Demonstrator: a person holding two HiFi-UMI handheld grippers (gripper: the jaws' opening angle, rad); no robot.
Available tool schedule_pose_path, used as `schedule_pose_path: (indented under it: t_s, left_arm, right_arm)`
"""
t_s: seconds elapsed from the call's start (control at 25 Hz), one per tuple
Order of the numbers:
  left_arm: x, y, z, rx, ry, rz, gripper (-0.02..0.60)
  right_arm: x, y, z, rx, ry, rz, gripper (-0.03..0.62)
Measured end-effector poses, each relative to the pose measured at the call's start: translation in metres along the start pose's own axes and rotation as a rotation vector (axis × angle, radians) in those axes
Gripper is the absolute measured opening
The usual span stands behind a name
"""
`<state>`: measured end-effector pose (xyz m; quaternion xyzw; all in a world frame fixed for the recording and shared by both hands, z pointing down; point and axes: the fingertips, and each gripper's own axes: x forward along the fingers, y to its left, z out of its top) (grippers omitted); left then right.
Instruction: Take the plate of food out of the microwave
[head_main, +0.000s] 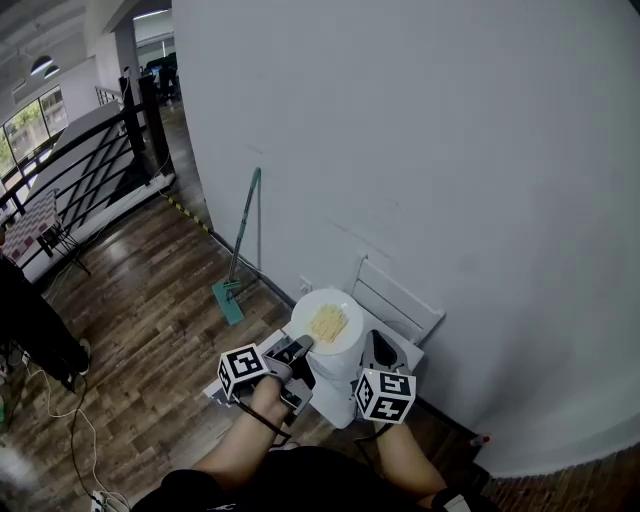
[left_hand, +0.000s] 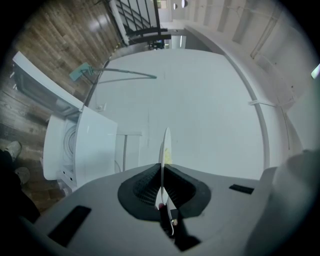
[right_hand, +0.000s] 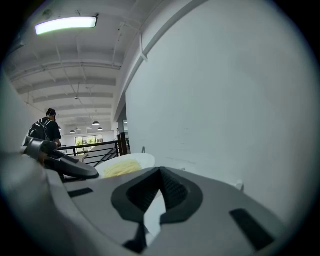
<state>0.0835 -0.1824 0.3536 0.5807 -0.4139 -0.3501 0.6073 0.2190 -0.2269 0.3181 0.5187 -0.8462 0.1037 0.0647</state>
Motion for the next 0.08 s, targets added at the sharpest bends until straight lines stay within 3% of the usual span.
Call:
schedule_pose_path:
  t_s: [0.08]
  left_arm:
    - [-0.0011,-0.0016,-0.0014,0.006,-0.003,-0.001,0.012]
  right_arm:
    - [-0.0024,-0.0011,0.0005,-0.001,0.002,-0.002,0.006]
